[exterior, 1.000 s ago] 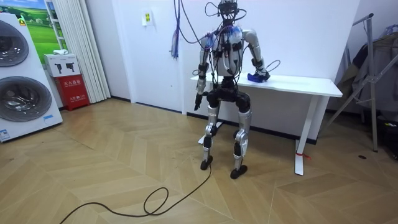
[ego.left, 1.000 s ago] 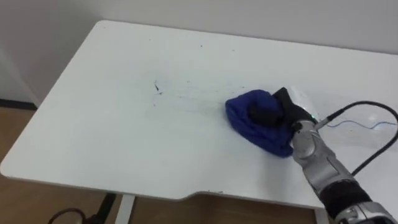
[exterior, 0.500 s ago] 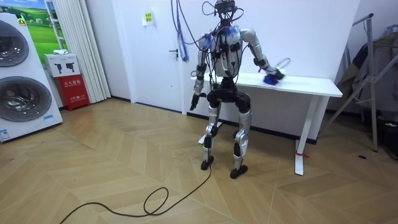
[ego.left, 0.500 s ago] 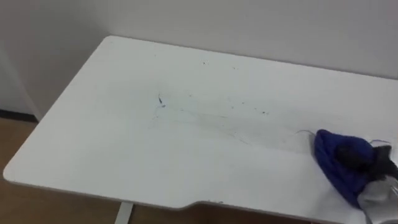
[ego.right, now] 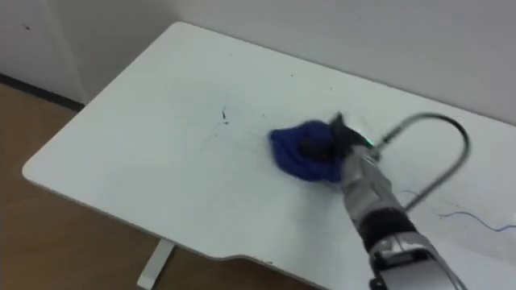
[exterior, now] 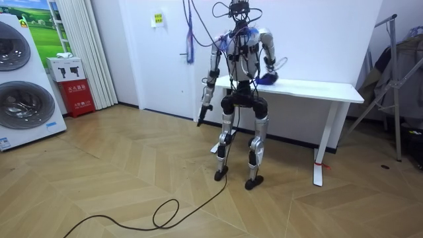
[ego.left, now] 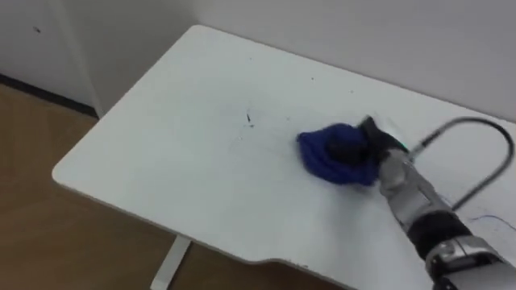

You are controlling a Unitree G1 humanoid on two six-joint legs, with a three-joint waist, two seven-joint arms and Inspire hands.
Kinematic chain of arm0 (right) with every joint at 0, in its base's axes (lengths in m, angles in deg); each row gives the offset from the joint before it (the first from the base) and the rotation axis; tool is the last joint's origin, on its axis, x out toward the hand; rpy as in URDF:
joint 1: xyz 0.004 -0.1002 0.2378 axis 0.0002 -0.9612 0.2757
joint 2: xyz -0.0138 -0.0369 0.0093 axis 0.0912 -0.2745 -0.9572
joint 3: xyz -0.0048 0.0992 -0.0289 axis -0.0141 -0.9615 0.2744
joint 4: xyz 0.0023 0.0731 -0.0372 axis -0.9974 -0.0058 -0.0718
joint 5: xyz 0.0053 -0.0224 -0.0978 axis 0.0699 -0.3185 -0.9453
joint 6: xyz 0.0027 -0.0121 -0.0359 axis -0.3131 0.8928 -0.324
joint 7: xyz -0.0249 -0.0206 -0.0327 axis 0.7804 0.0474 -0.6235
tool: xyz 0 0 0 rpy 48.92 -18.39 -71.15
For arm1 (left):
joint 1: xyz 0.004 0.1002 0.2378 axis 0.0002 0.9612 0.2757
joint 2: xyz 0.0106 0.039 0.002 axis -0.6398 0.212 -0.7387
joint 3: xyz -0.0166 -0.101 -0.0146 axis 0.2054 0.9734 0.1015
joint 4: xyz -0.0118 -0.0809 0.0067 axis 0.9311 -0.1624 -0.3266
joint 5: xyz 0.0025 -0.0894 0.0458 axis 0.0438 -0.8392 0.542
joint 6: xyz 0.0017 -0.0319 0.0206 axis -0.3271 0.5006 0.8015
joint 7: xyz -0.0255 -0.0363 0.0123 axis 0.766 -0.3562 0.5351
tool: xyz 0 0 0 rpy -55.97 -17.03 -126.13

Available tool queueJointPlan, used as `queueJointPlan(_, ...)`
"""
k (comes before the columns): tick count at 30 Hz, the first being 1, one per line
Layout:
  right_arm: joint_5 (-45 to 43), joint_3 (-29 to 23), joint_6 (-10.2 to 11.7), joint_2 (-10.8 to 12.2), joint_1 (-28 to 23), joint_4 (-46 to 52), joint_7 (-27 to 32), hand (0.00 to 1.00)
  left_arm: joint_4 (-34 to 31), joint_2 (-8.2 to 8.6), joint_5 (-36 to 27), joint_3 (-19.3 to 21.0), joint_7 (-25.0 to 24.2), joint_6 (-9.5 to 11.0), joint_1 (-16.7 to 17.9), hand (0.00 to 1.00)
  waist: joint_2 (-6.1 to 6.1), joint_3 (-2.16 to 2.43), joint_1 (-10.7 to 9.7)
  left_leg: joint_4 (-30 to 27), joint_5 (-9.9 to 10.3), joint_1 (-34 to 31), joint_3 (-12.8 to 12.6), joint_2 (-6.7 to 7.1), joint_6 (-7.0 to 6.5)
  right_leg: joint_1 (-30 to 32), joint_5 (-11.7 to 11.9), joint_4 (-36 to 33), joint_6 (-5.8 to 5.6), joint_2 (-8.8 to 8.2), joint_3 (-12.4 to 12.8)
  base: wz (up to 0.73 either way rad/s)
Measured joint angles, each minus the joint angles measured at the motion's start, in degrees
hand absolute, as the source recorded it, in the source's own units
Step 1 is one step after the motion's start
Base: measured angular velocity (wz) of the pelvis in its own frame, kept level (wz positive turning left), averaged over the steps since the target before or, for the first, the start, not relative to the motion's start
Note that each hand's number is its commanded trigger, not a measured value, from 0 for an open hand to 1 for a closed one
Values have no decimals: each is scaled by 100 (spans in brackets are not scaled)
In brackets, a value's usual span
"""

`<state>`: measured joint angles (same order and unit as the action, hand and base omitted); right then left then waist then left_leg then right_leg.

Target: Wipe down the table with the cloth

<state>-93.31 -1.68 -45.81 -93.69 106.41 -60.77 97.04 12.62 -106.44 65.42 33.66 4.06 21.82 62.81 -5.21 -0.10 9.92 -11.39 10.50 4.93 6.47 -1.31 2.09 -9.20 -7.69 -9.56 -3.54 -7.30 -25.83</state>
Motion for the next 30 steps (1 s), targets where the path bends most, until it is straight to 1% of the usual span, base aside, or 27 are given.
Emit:
queueJointPlan(1, 36, -114, 43, -63, -160, -4, 48, 100, 7, -52, 5, 30, -19, 5, 62, 0, -14, 5, -54, 11, 0, 40, -6, 15, -2, -43, -22, -11, -35, -17, 19, 33)
queueJointPlan(2, 64, -345, 174, -160, -431, -24, 98, 100, 17, -110, 14, 39, -52, 33, 149, 0, -27, 11, -120, 17, 4, 109, -39, 30, -9, -107, -53, -13, -84, -37, 70, 0)
queueJointPlan(3, 62, -504, 235, -215, -562, -29, 118, 100, 15, -96, 13, 46, -68, 70, 172, 0, -18, 6, -191, 13, 6, 133, -131, 24, -13, -121, -55, -7, -87, -37, 75, -15)
queueJointPlan(6, 91, -510, 230, -256, -598, 13, 160, 100, -11, 2, 5, -21, -152, 218, 69, 0, 36, 11, -290, 11, 32, 147, -200, 8, -49, -109, -60, -10, -94, -30, 109, -23)
queueJointPlan(7, 108, -426, 185, -254, -587, 35, 163, 100, -6, 53, -5, -161, -152, 245, -73, 0, 92, 20, -308, 15, 55, 167, -275, -10, -68, -103, -59, -14, -93, -10, 203, -39)
queueJointPlan(8, 104, -271, 125, -234, -524, 58, 166, 100, 13, 114, -23, -312, -152, 271, -231, 0, 167, 28, -234, 14, 84, 204, -408, -44, -58, -87, -45, -17, -71, 17, 347, -64)
queueJointPlan(9, 120, -106, 10, -110, -439, 143, 191, 100, 24, 179, -25, -424, -129, 270, -407, 0, 239, 30, -176, 12, 96, 249, -557, -97, -43, -74, -23, -36, -35, 66, 515, -62)
queueJointPlan(10, 136, 24, -97, -58, -421, 256, 217, 100, 34, 208, -25, -486, -113, 272, -513, 0, 270, 34, -152, 12, 111, 252, -604, -122, -18, -56, -7, -50, -12, 81, 544, -56)
queueJointPlan(11, 134, 316, -246, 60, -312, 386, 220, 100, 108, 270, -53, -581, -96, 274, -745, 0, 299, 42, -122, 16, 110, 249, -664, -149, 4, 32, 16, -93, 23, 114, 648, -68)
queueJointPlan(12, 57, 649, -519, 216, -184, 692, 190, 100, 230, 338, -54, -653, -73, 273, -974, 0, 335, 62, 6, 24, 106, 252, -756, -183, 11, 166, 57, -152, 89, 166, 790, -78)
queueJointPlan(13, -13, 851, -645, 309, -125, 909, 138, 100, 256, 374, -47, -653, -67, 261, -1069, 0, 314, 77, 69, 32, 105, 246, -782, -197, 14, 248, 78, -179, 122, 196, 868, -101)
queueJointPlan(14, -173, 1314, -852, 521, -7, 1398, -26, 100, 269, 444, -49, -651, -59, 218, -1209, 0, 339, 67, 183, 85, 91, 242, -786, -201, 26, 403, 118, -222, 187, 264, 1006, -78)
queueJointPlan(15, -296, 1532, -907, 654, 83, 1589, -126, 100, 276, 479, -48, -649, -58, 199, -1234, 0, 349, 61, 213, 106, 73, 241, -781, -207, 10, 450, 138, -217, 218, 298, 1055, -72)
queueJointPlan(16, -520, 1844, -934, 893, 310, 1741, -291, 100, 287, 557, -49, -650, -59, 168, -1274, 0, 352, 59, 246, 118, 59, 241, -779, -234, 19, 484, 160, -203, 252, 356, 1135, -21)
queueJointPlan(17, -672, 2000, -934, 1149, 497, 1790, -476, 100, 290, 645, -58, -671, -61, 161, -1329, 0, 343, 63, 274, 124, 48, 219, -723, -242, 35, 486, 150, -199, 255, 374, 1136, 6)
queueJointPlan(18, -691, 2019, -926, 1279, 611, 1853, -593, 100, 286, 700, -104, -754, -62, 159, -1374, 0, 326, 74, 313, 123, 45, 187, -672, -240, 35, 487, 141, -186, 248, 375, 1108, 25)
queueJointPlan(20, -638, 2008, -861, 1306, 780, 1804, -668, 100, 296, 677, -262, -779, -81, 112, -1279, 0, 324, 72, 481, 130, 36, 156, -620, -229, 30, 491, 131, -169, 237, 361, 1052, 18)
queueJointPlan(21, -645, 1971, -841, 1305, 821, 1766, -669, 100, 295, 657, -269, -763, -83, 82, -1189, 0, 318, 73, 476, 127, 34, 146, -581, -214, 27, 489, 124, -165, 226, 345, 1016, 27)
queueJointPlan(22, -634, 1810, -768, 1260, 827, 1674, -653, 100, 296, 613, -268, -761, -89, 6, -976, 0, 289, 87, 434, 96, 30, 134, -503, -183, 10, 460, 110, -150, 203, 309, 932, 41)
queueJointPlan(23, -533, 1545, -693, 1158, 787, 1450, -627, 100, 295, 572, -266, -717, -125, -84, -760, 0, 284, 82, 391, 90, 29, 142, -430, -155, -5, 409, 95, -138, 179, 272, 821, 56)
queueJointPlan(24, -442, 1264, -675, 1010, 658, 1251, -575, 100, 281, 539, -260, -611, -151, -117, -524, 0, 263, 81, 300, 78, 24, 140, -380, -111, -18, 333, 65, -102, 132, 217, 721, 56)
queueJointPlan(25, -432, 1121, -626, 912, 557, 1111, -521, 100, 280, 515, -256, -561, -173, -139, -418, 0, 259, 74, 223, 75, 22, 142, -354, -90, -30, 294, 56, -91, 116, 191, 638, 78)
queueJointPlan(26, -353, 644, -454, 706, 286, 757, -448, 100, 254, 454, -218, -346, -206, -163, -225, 0, 242, 67, 24, 78, 9, 152, -255, -36, -57, 164, 34, -25, 76, 142, 497, 82)
queueJointPlan(27, -323, 194, -137, 469, -114, 705, -222, 100, 173, 383, -147, -121, -249, -159, -9, 0, 208, 66, -156, 80, 8, 177, -255, 6, -75, 74, -11, -14, 5, 96, 505, 76)
queueJointPlan(28, -319, -22, -64, 361, -275, 672, -144, 100, 127, 342, -139, -29, -255, -157, 101, 0, 191, 63, -260, 82, 13, 193, -261, 21, -84, 32, -31, -12, -26, 80, 512, 42)
queueJointPlan(29, -286, -478, 97, 117, -578, 522, 60, 100, 106, 265, -88, 188, -261, -159, 193, 0, 172, 53, -373, 97, 32, 240, -267, 24, -113, -29, -47, -5, -50, 76, 511, 16)
queueJointPlan(30, -177, -893, 180, -105, -885, 404, 237, 100, 81, 193, 10, 315, -281, -160, 202, 0, 158, 52, -467, 99, 46, 264, -270, 23, -127, -72, -48, 1, -52, 77, 493, 10)
